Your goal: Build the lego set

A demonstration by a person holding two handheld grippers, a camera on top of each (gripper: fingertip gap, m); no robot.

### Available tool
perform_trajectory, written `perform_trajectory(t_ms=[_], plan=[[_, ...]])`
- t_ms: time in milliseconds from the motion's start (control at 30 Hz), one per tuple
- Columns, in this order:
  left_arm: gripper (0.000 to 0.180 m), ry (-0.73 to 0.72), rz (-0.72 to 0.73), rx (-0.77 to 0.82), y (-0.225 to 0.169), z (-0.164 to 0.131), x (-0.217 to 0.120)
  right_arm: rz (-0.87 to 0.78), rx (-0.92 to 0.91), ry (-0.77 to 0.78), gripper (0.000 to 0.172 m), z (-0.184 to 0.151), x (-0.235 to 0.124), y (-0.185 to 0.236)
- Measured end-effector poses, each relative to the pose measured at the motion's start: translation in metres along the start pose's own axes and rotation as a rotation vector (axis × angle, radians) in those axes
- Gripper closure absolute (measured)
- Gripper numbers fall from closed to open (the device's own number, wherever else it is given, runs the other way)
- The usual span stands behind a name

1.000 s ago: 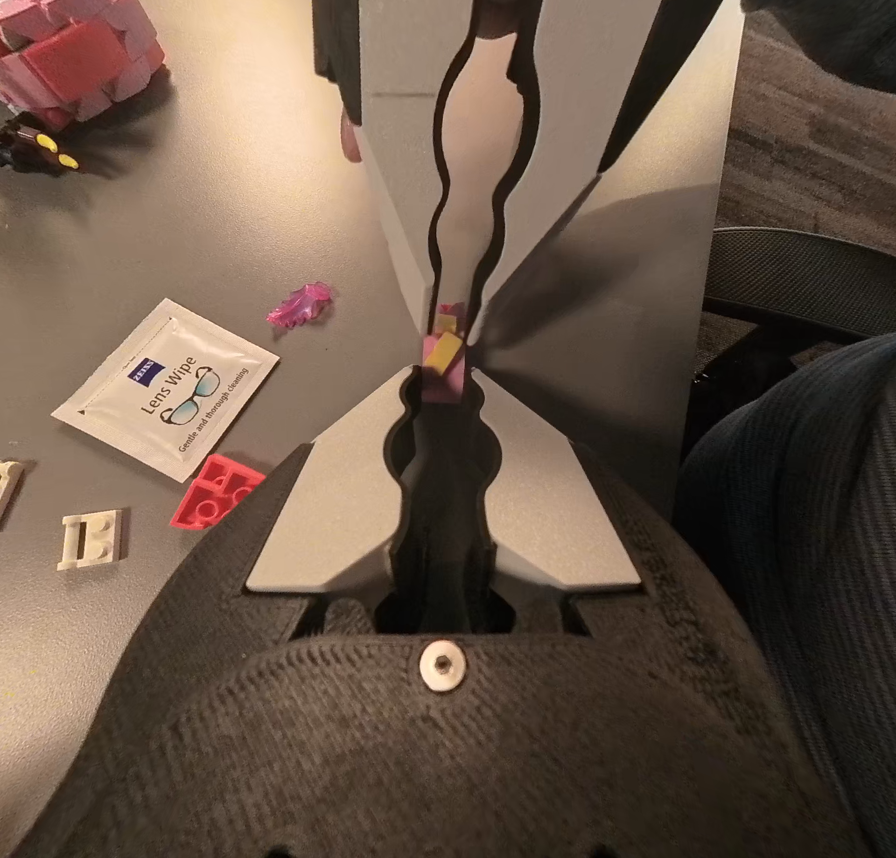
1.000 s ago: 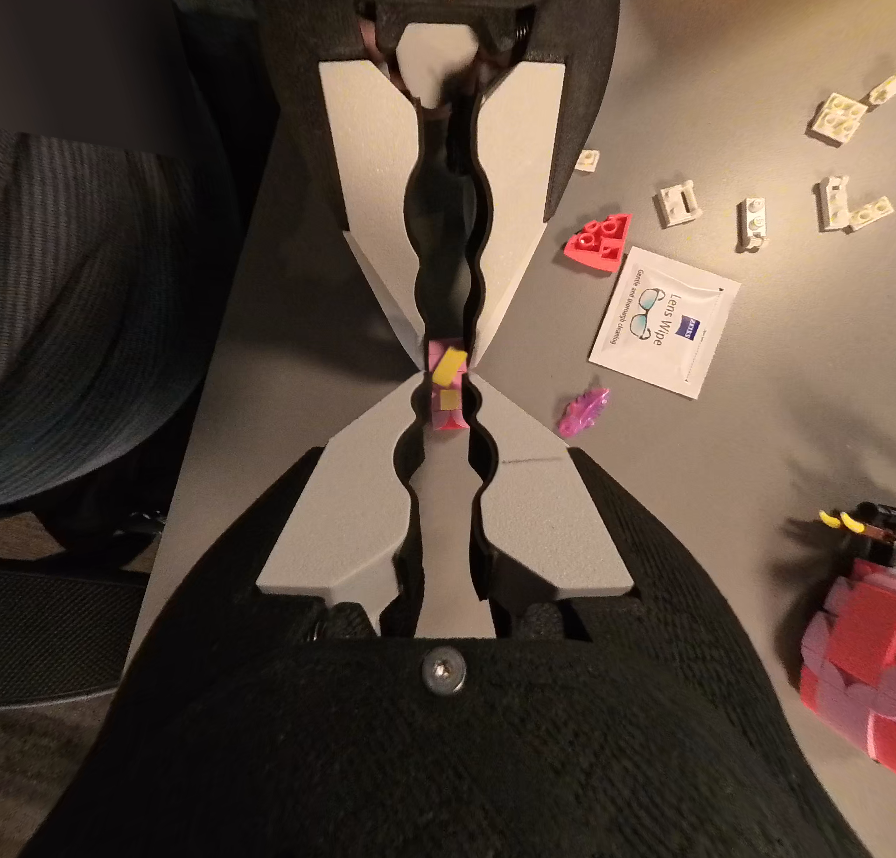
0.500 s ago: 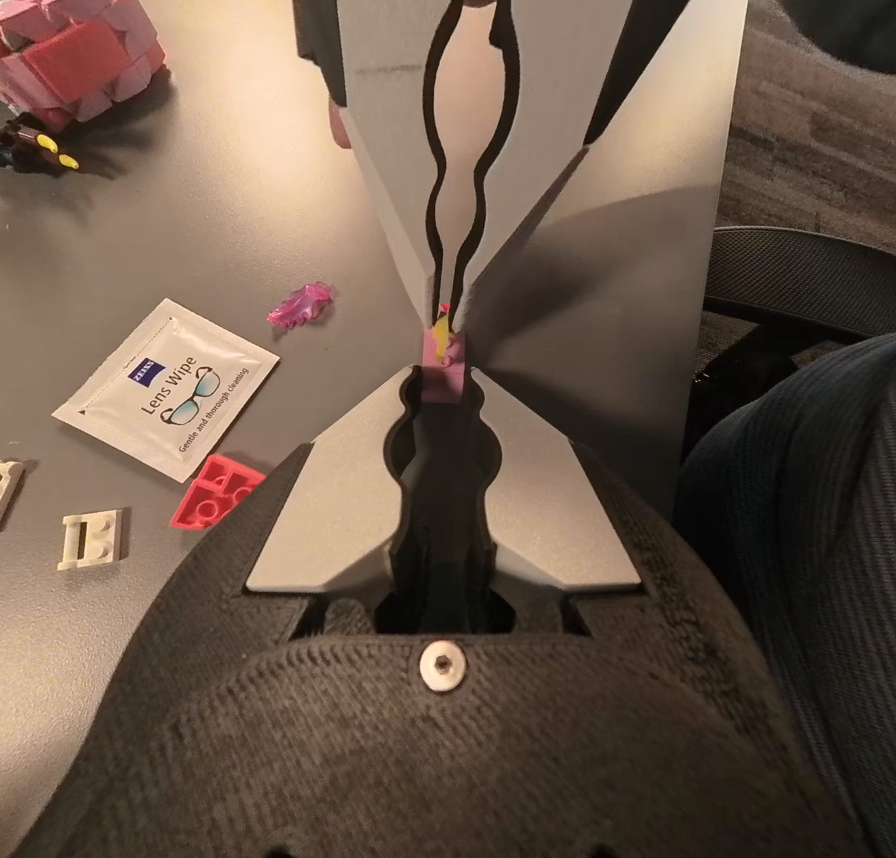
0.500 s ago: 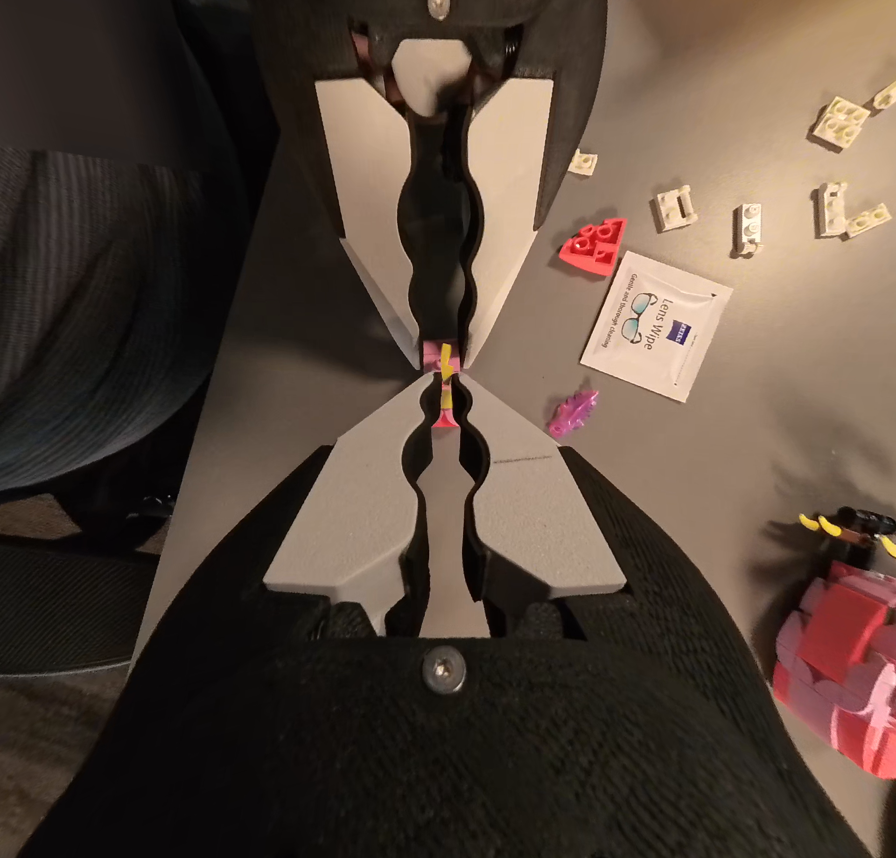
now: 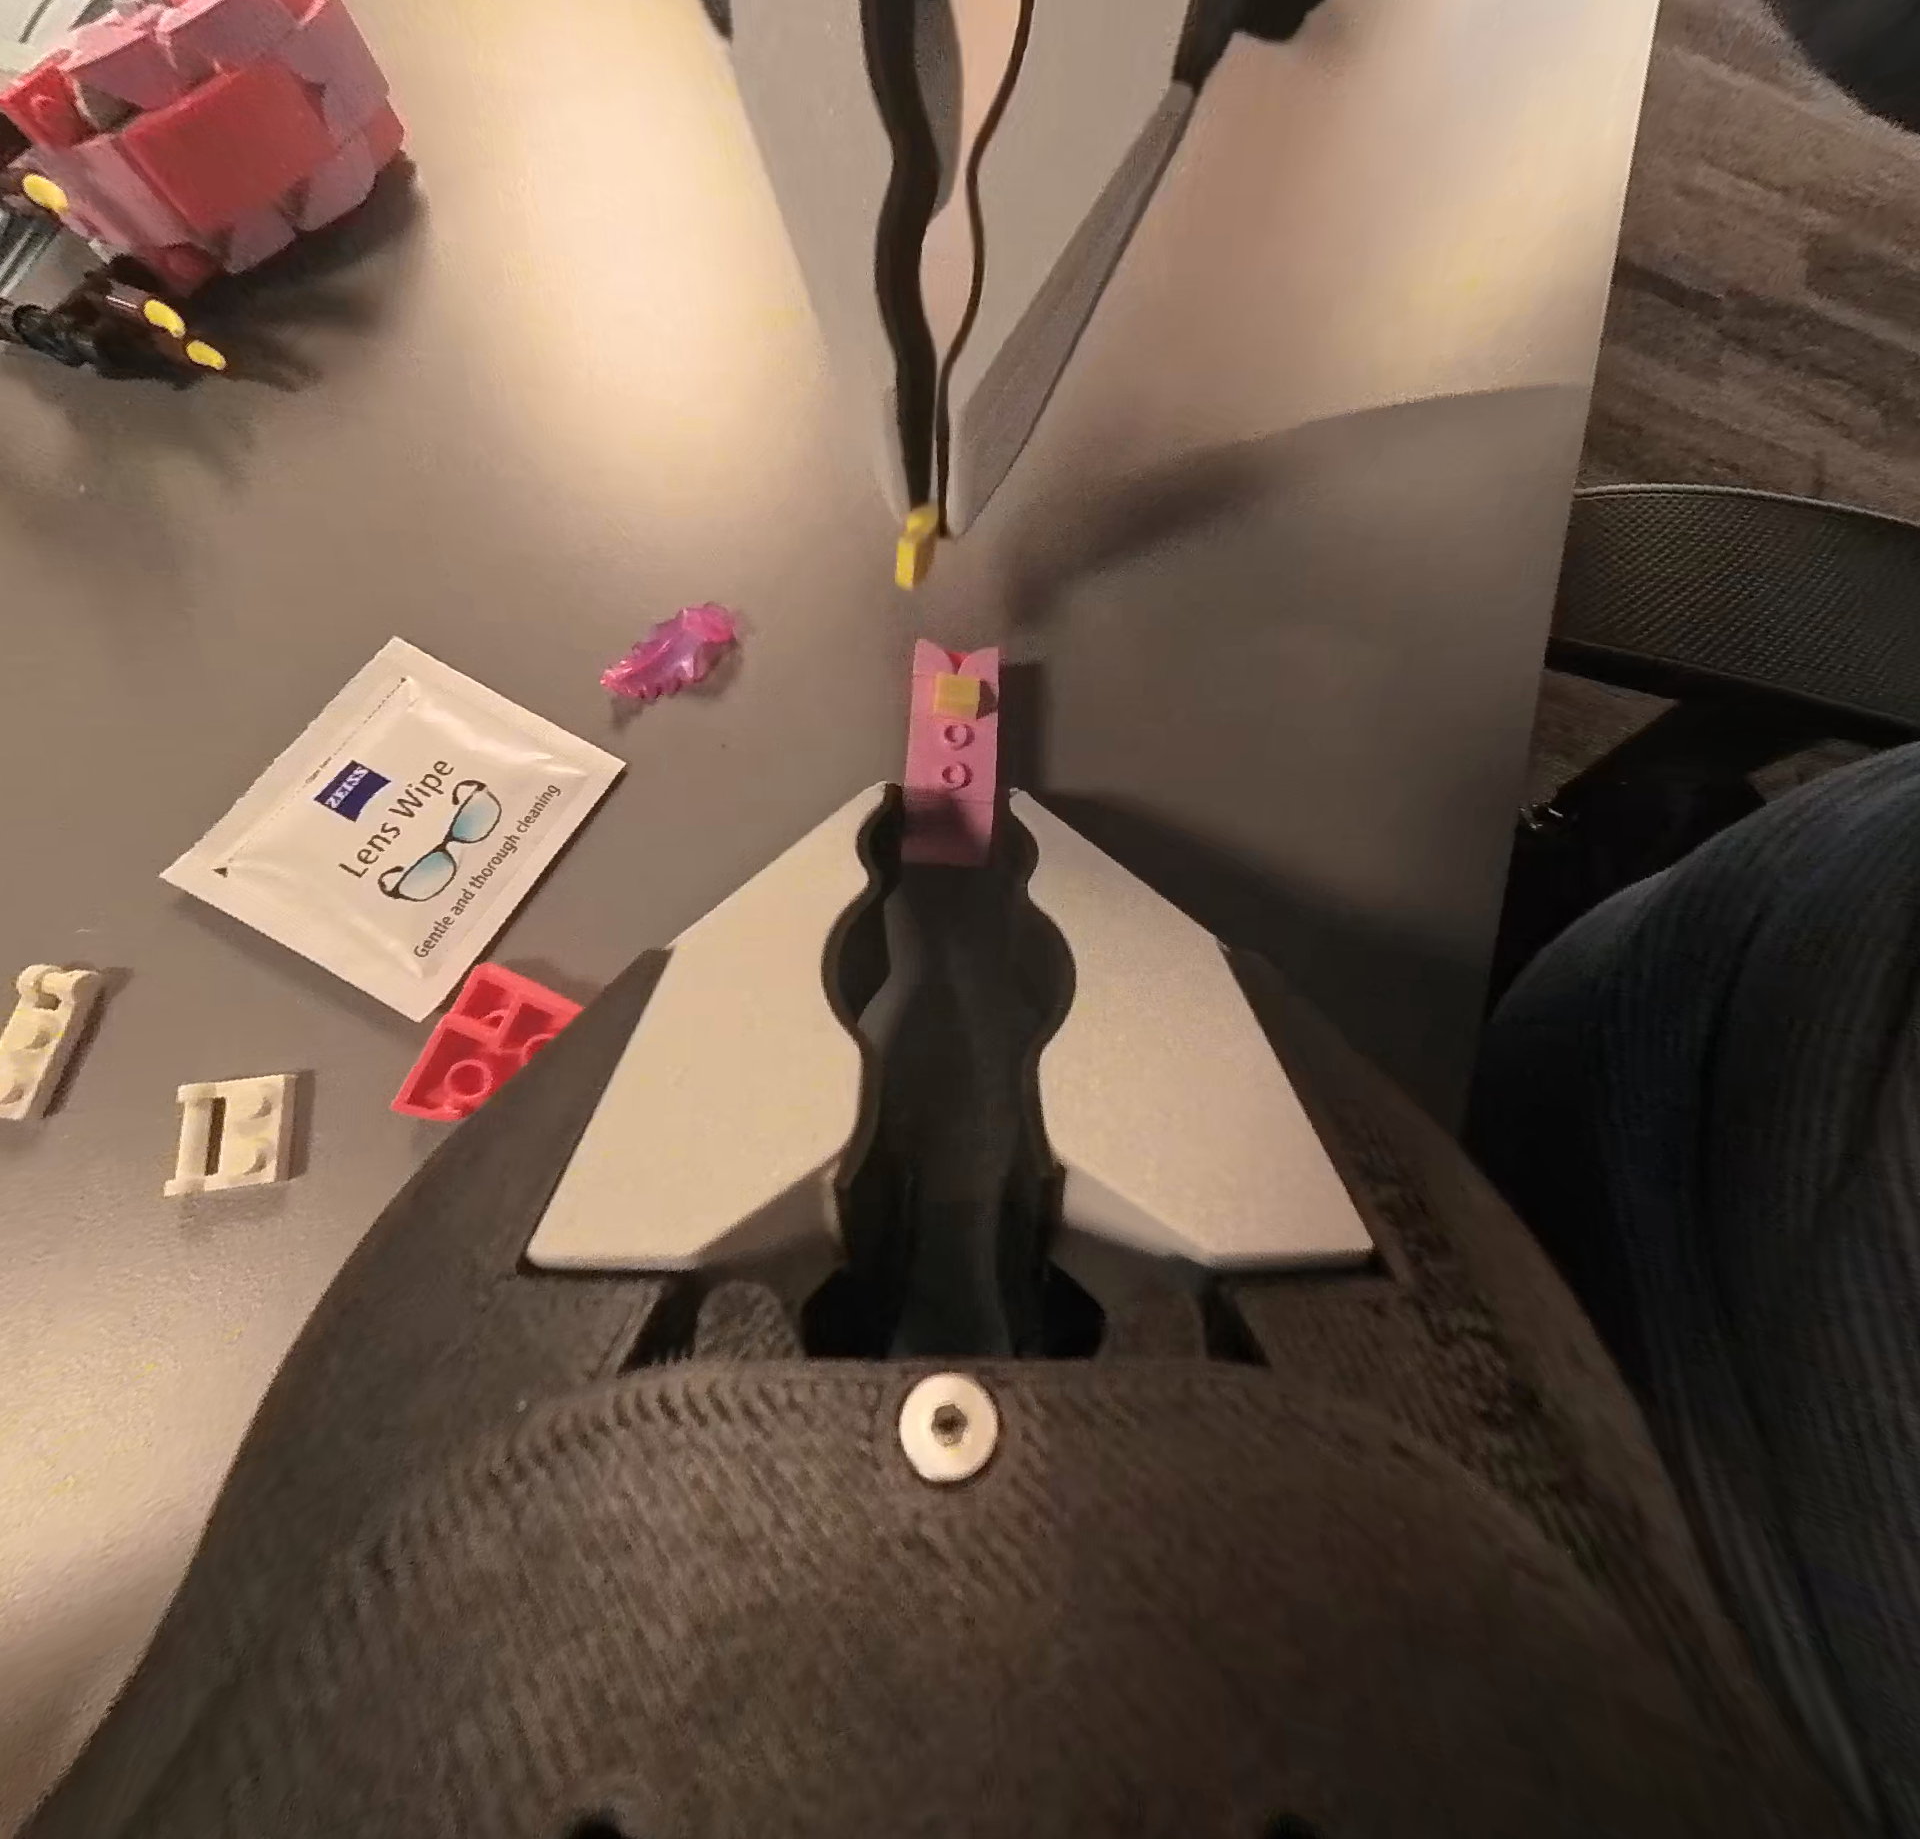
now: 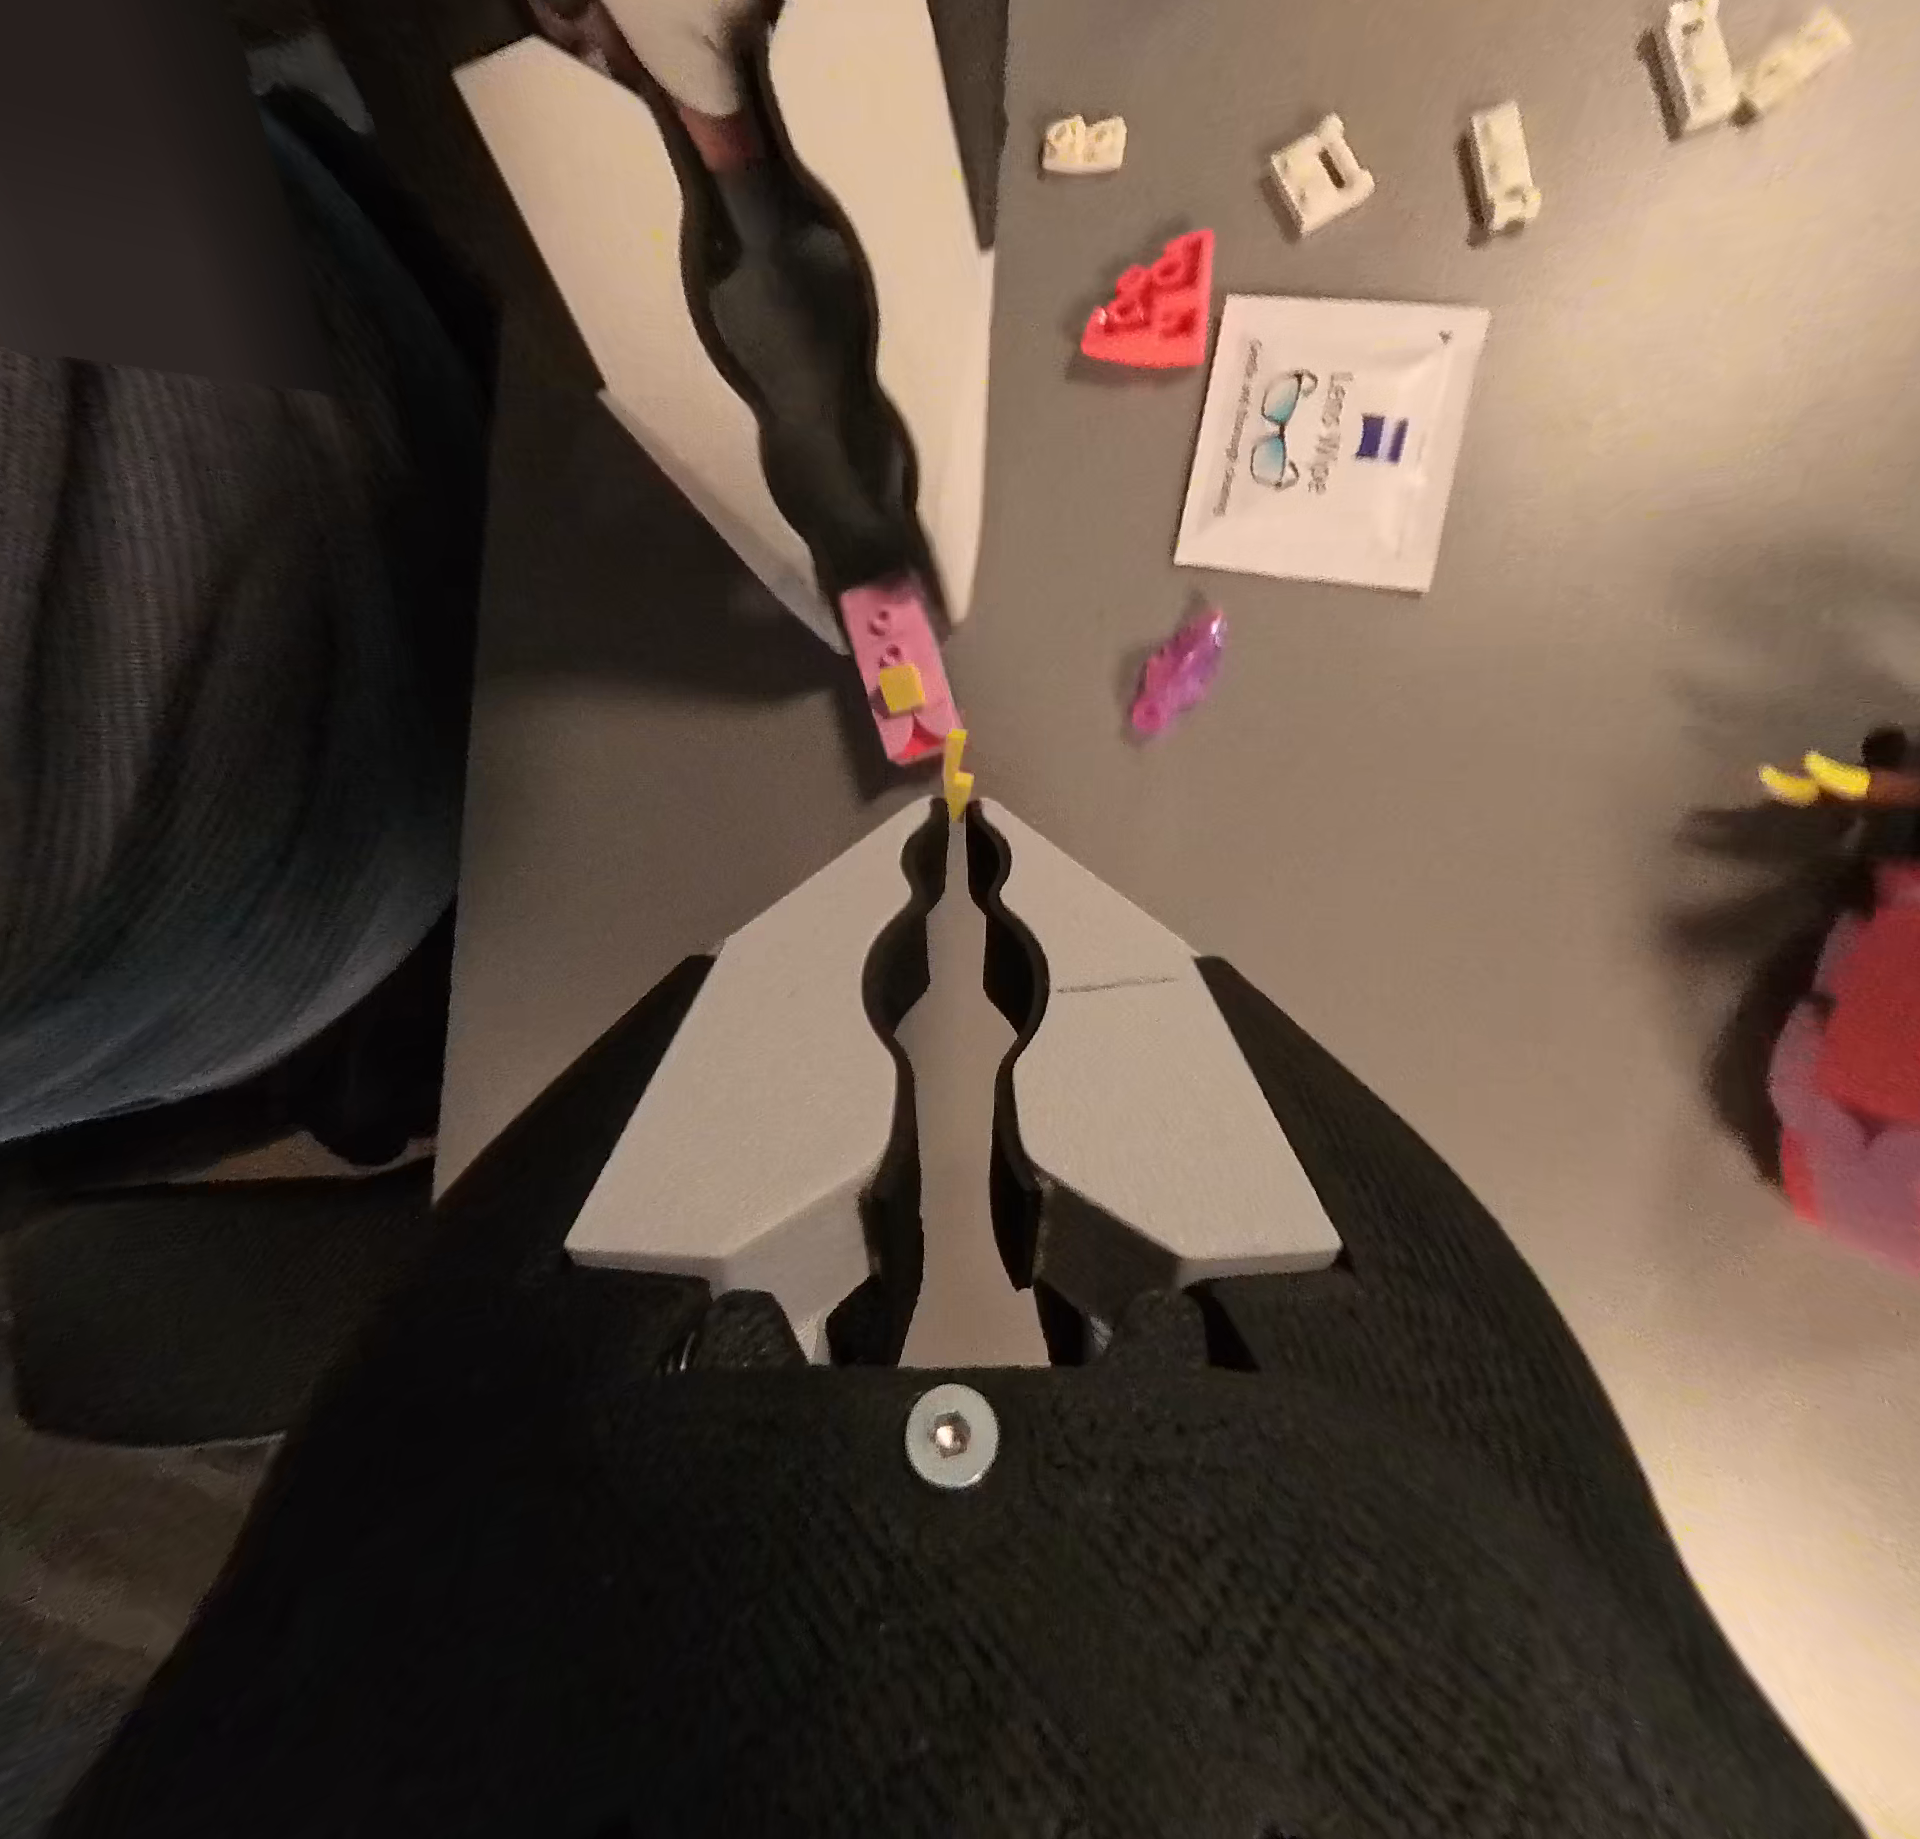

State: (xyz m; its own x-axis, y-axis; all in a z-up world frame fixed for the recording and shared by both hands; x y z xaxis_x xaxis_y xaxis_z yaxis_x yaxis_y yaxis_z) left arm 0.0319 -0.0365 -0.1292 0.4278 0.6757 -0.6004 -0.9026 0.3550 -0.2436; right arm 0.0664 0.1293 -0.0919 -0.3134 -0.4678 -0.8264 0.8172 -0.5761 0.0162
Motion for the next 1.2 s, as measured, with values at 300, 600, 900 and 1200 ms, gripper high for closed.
perform_trajectory(t_ms=[300,600,900,1200], plan=[[0.140,-0.121,0.081,0.425,-0.028,0.015,-0.008,0.185,0.145,-0.066,0.170,-0.010,-0.004,0.006],[0.158,0.045,0.241,0.906,-0.046,0.021,-0.009,0.336,0.152,-0.100,0.170,0.005,0.002,0.008],[0.164,0.119,0.225,0.921,-0.044,0.020,-0.011,0.382,0.141,-0.123,0.170,0.012,0.003,0.009],[0.173,0.098,0.126,0.615,-0.033,0.019,-0.020,0.318,0.124,-0.220,0.151,0.009,0.009,0.005]])
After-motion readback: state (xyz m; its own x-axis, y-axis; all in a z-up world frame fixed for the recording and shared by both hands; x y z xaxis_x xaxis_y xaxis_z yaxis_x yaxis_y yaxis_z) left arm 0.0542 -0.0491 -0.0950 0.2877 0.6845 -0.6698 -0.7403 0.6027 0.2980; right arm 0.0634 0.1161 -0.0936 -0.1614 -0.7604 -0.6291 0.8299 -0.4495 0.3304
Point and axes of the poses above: each gripper's, where its closed fingertips meet, x out along the fingers, z out of its top, y = z × x across the jaws, the point moved 10 cm from there along -x, back along the fingers, and after that the axes turned 12 degrees about -z, right-handed, at the moved point
